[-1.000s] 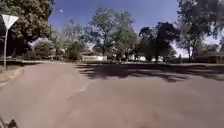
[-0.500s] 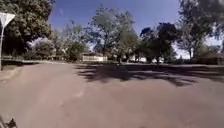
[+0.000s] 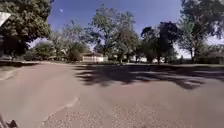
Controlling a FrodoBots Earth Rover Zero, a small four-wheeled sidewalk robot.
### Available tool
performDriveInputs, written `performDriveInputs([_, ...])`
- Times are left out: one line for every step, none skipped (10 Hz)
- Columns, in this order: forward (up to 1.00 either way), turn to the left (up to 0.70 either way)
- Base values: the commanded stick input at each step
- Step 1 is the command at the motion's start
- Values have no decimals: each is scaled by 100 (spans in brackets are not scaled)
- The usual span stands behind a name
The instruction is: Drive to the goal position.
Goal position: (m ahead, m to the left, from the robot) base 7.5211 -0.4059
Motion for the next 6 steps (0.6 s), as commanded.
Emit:
performDriveInputs([70,0])
performDriveInputs([70,0])
performDriveInputs([70,0])
performDriveInputs([70,0])
performDriveInputs([70,0])
performDriveInputs([70,0])
